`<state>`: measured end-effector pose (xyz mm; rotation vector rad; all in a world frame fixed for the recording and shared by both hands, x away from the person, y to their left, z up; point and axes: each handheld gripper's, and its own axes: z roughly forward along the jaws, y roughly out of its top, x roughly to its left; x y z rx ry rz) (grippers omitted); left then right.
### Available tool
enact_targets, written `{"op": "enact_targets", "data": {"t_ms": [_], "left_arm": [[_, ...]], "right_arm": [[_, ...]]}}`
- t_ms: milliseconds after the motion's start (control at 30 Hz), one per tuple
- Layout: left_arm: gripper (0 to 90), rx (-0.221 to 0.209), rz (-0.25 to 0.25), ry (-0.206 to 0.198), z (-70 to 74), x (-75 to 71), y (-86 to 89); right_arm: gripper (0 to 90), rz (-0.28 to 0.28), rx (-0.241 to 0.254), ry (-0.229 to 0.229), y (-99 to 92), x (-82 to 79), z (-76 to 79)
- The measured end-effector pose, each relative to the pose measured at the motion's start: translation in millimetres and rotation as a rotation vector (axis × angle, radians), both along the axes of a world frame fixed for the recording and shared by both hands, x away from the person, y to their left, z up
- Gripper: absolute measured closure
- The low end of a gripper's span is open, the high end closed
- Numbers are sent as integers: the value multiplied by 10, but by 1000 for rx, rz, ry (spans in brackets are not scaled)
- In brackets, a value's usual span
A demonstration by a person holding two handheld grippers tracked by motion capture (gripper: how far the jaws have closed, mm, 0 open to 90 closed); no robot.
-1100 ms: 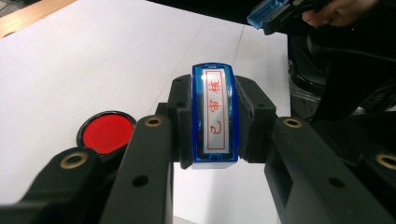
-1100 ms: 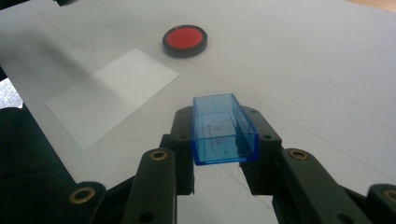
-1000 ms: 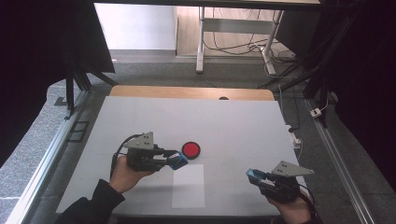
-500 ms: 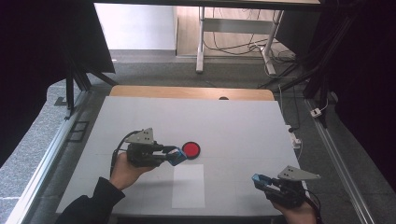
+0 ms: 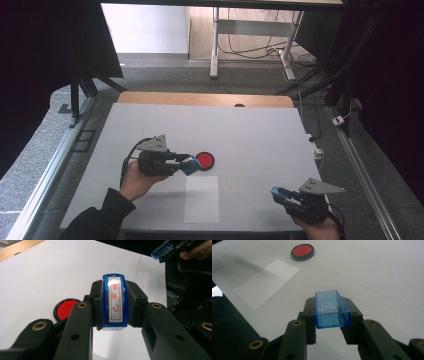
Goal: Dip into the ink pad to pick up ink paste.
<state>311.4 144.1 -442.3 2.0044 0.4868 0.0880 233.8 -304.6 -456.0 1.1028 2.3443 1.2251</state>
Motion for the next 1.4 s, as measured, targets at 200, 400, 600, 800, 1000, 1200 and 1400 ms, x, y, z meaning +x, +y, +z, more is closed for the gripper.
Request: {"op": "enact_targets", "data": {"t_ms": [200, 400, 600, 800, 1000, 1200, 1400], "left_arm": [[702, 10, 9, 14, -5, 68, -49], [702, 8, 21, 32, -15, 144, -76], [702, 11, 30, 46, -20, 237, -138], [702, 31, 44, 55, -37, 334, -223], [702, 45, 53, 70, -64, 427, -281], [703, 64, 65, 78, -103, 527, -337], [703, 99, 71, 85, -150, 635, -416]], "right_arm": [[681, 7, -10, 3, 12, -1, -1], [681, 27, -16, 3, 17, -3, -1], [681, 39, -20, 1, 29, -6, -3], [681, 35, -16, 4, 24, -2, -4], [681, 35, -16, 7, 19, 0, -2], [681, 34, -14, 8, 19, 1, -2], [681, 39, -9, 11, 15, 3, -3]]}}
